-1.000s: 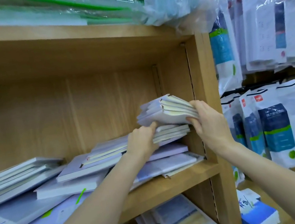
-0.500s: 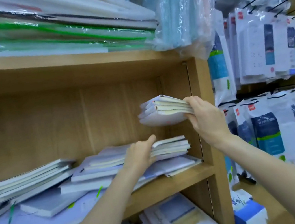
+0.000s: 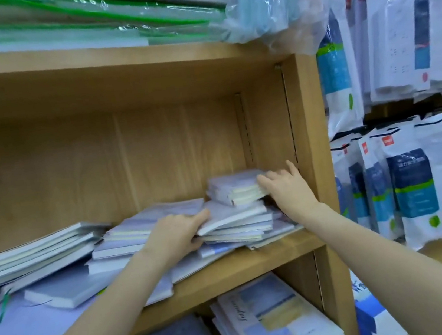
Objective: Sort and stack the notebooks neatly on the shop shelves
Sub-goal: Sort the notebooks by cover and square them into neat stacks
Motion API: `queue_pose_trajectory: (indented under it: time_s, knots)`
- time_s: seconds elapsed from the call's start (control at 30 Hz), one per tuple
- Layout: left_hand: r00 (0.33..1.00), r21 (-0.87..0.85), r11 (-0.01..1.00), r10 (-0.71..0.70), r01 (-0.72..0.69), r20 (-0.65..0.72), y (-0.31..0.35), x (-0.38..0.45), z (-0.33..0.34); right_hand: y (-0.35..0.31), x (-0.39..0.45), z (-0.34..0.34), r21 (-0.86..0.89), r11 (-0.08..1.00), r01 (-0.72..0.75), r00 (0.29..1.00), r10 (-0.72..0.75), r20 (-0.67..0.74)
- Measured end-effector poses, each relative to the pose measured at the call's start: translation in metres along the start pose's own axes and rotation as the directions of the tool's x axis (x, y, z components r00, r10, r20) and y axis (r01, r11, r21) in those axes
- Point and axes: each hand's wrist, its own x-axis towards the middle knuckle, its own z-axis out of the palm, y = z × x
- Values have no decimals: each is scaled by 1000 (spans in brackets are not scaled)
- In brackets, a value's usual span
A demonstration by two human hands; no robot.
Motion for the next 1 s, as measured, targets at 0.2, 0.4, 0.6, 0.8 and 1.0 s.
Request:
queue_pose_trajectory:
  time_s: [0.2, 0.4, 0.6, 0.8, 1.0]
  knots:
    - [962, -49, 990, -117, 133, 246, 4, -4, -6, 3, -8, 6, 7, 991, -133, 887, 115, 447]
    - [980, -315, 940, -69, 127, 188, 19, -23, -26, -4, -49, -13, 373, 887, -272, 941, 165, 294]
    - [995, -173, 984, -21, 39, 102, 49, -14, -27, -24, -76, -22, 649, 418, -636, 771, 335, 541]
    - [995, -222, 975, 23, -1, 99, 42, -9, -21, -61, -70, -24, 587, -549, -595, 567, 232, 791]
    - [979, -234, 972, 15, 34, 205, 22, 1, -16, -82, -68, -10, 519, -696, -497, 491, 267, 829]
